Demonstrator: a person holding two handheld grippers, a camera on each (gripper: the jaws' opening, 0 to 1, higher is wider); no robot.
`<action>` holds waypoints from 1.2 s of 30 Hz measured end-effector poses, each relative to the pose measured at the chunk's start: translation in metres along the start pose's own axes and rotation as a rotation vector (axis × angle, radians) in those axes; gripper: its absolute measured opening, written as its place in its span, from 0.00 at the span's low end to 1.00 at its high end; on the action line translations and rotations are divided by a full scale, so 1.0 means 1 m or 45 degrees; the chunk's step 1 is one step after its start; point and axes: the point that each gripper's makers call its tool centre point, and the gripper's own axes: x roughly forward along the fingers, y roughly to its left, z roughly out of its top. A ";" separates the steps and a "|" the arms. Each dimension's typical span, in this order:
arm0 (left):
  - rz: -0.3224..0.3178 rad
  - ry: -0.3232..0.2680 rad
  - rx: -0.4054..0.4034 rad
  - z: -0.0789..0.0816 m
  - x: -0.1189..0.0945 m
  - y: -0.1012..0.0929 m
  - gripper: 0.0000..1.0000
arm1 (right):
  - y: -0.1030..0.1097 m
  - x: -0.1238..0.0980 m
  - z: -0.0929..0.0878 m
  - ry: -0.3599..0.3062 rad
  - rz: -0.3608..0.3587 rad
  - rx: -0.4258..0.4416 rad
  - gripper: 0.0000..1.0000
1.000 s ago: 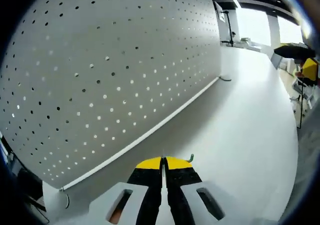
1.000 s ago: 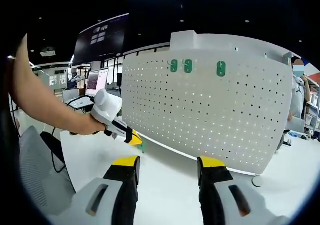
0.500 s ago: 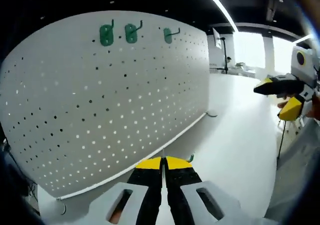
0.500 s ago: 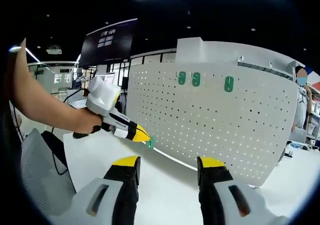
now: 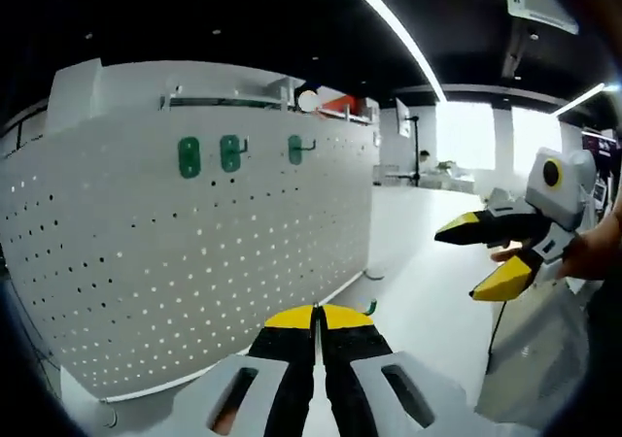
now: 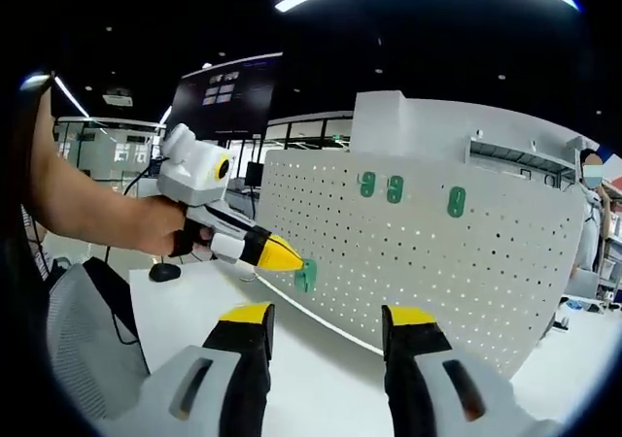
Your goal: Insert the hook assembly into the mounting plate slot until the hook locks in place.
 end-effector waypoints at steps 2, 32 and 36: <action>-0.020 -0.015 -0.019 0.005 -0.002 -0.005 0.01 | 0.002 0.000 0.003 -0.008 0.003 -0.008 0.43; -0.211 -0.014 -0.028 0.025 -0.007 -0.078 0.01 | 0.020 0.002 0.011 -0.011 0.049 -0.062 0.20; -0.226 -0.003 -0.039 0.024 -0.005 -0.082 0.01 | 0.018 0.001 0.007 -0.001 0.040 -0.064 0.16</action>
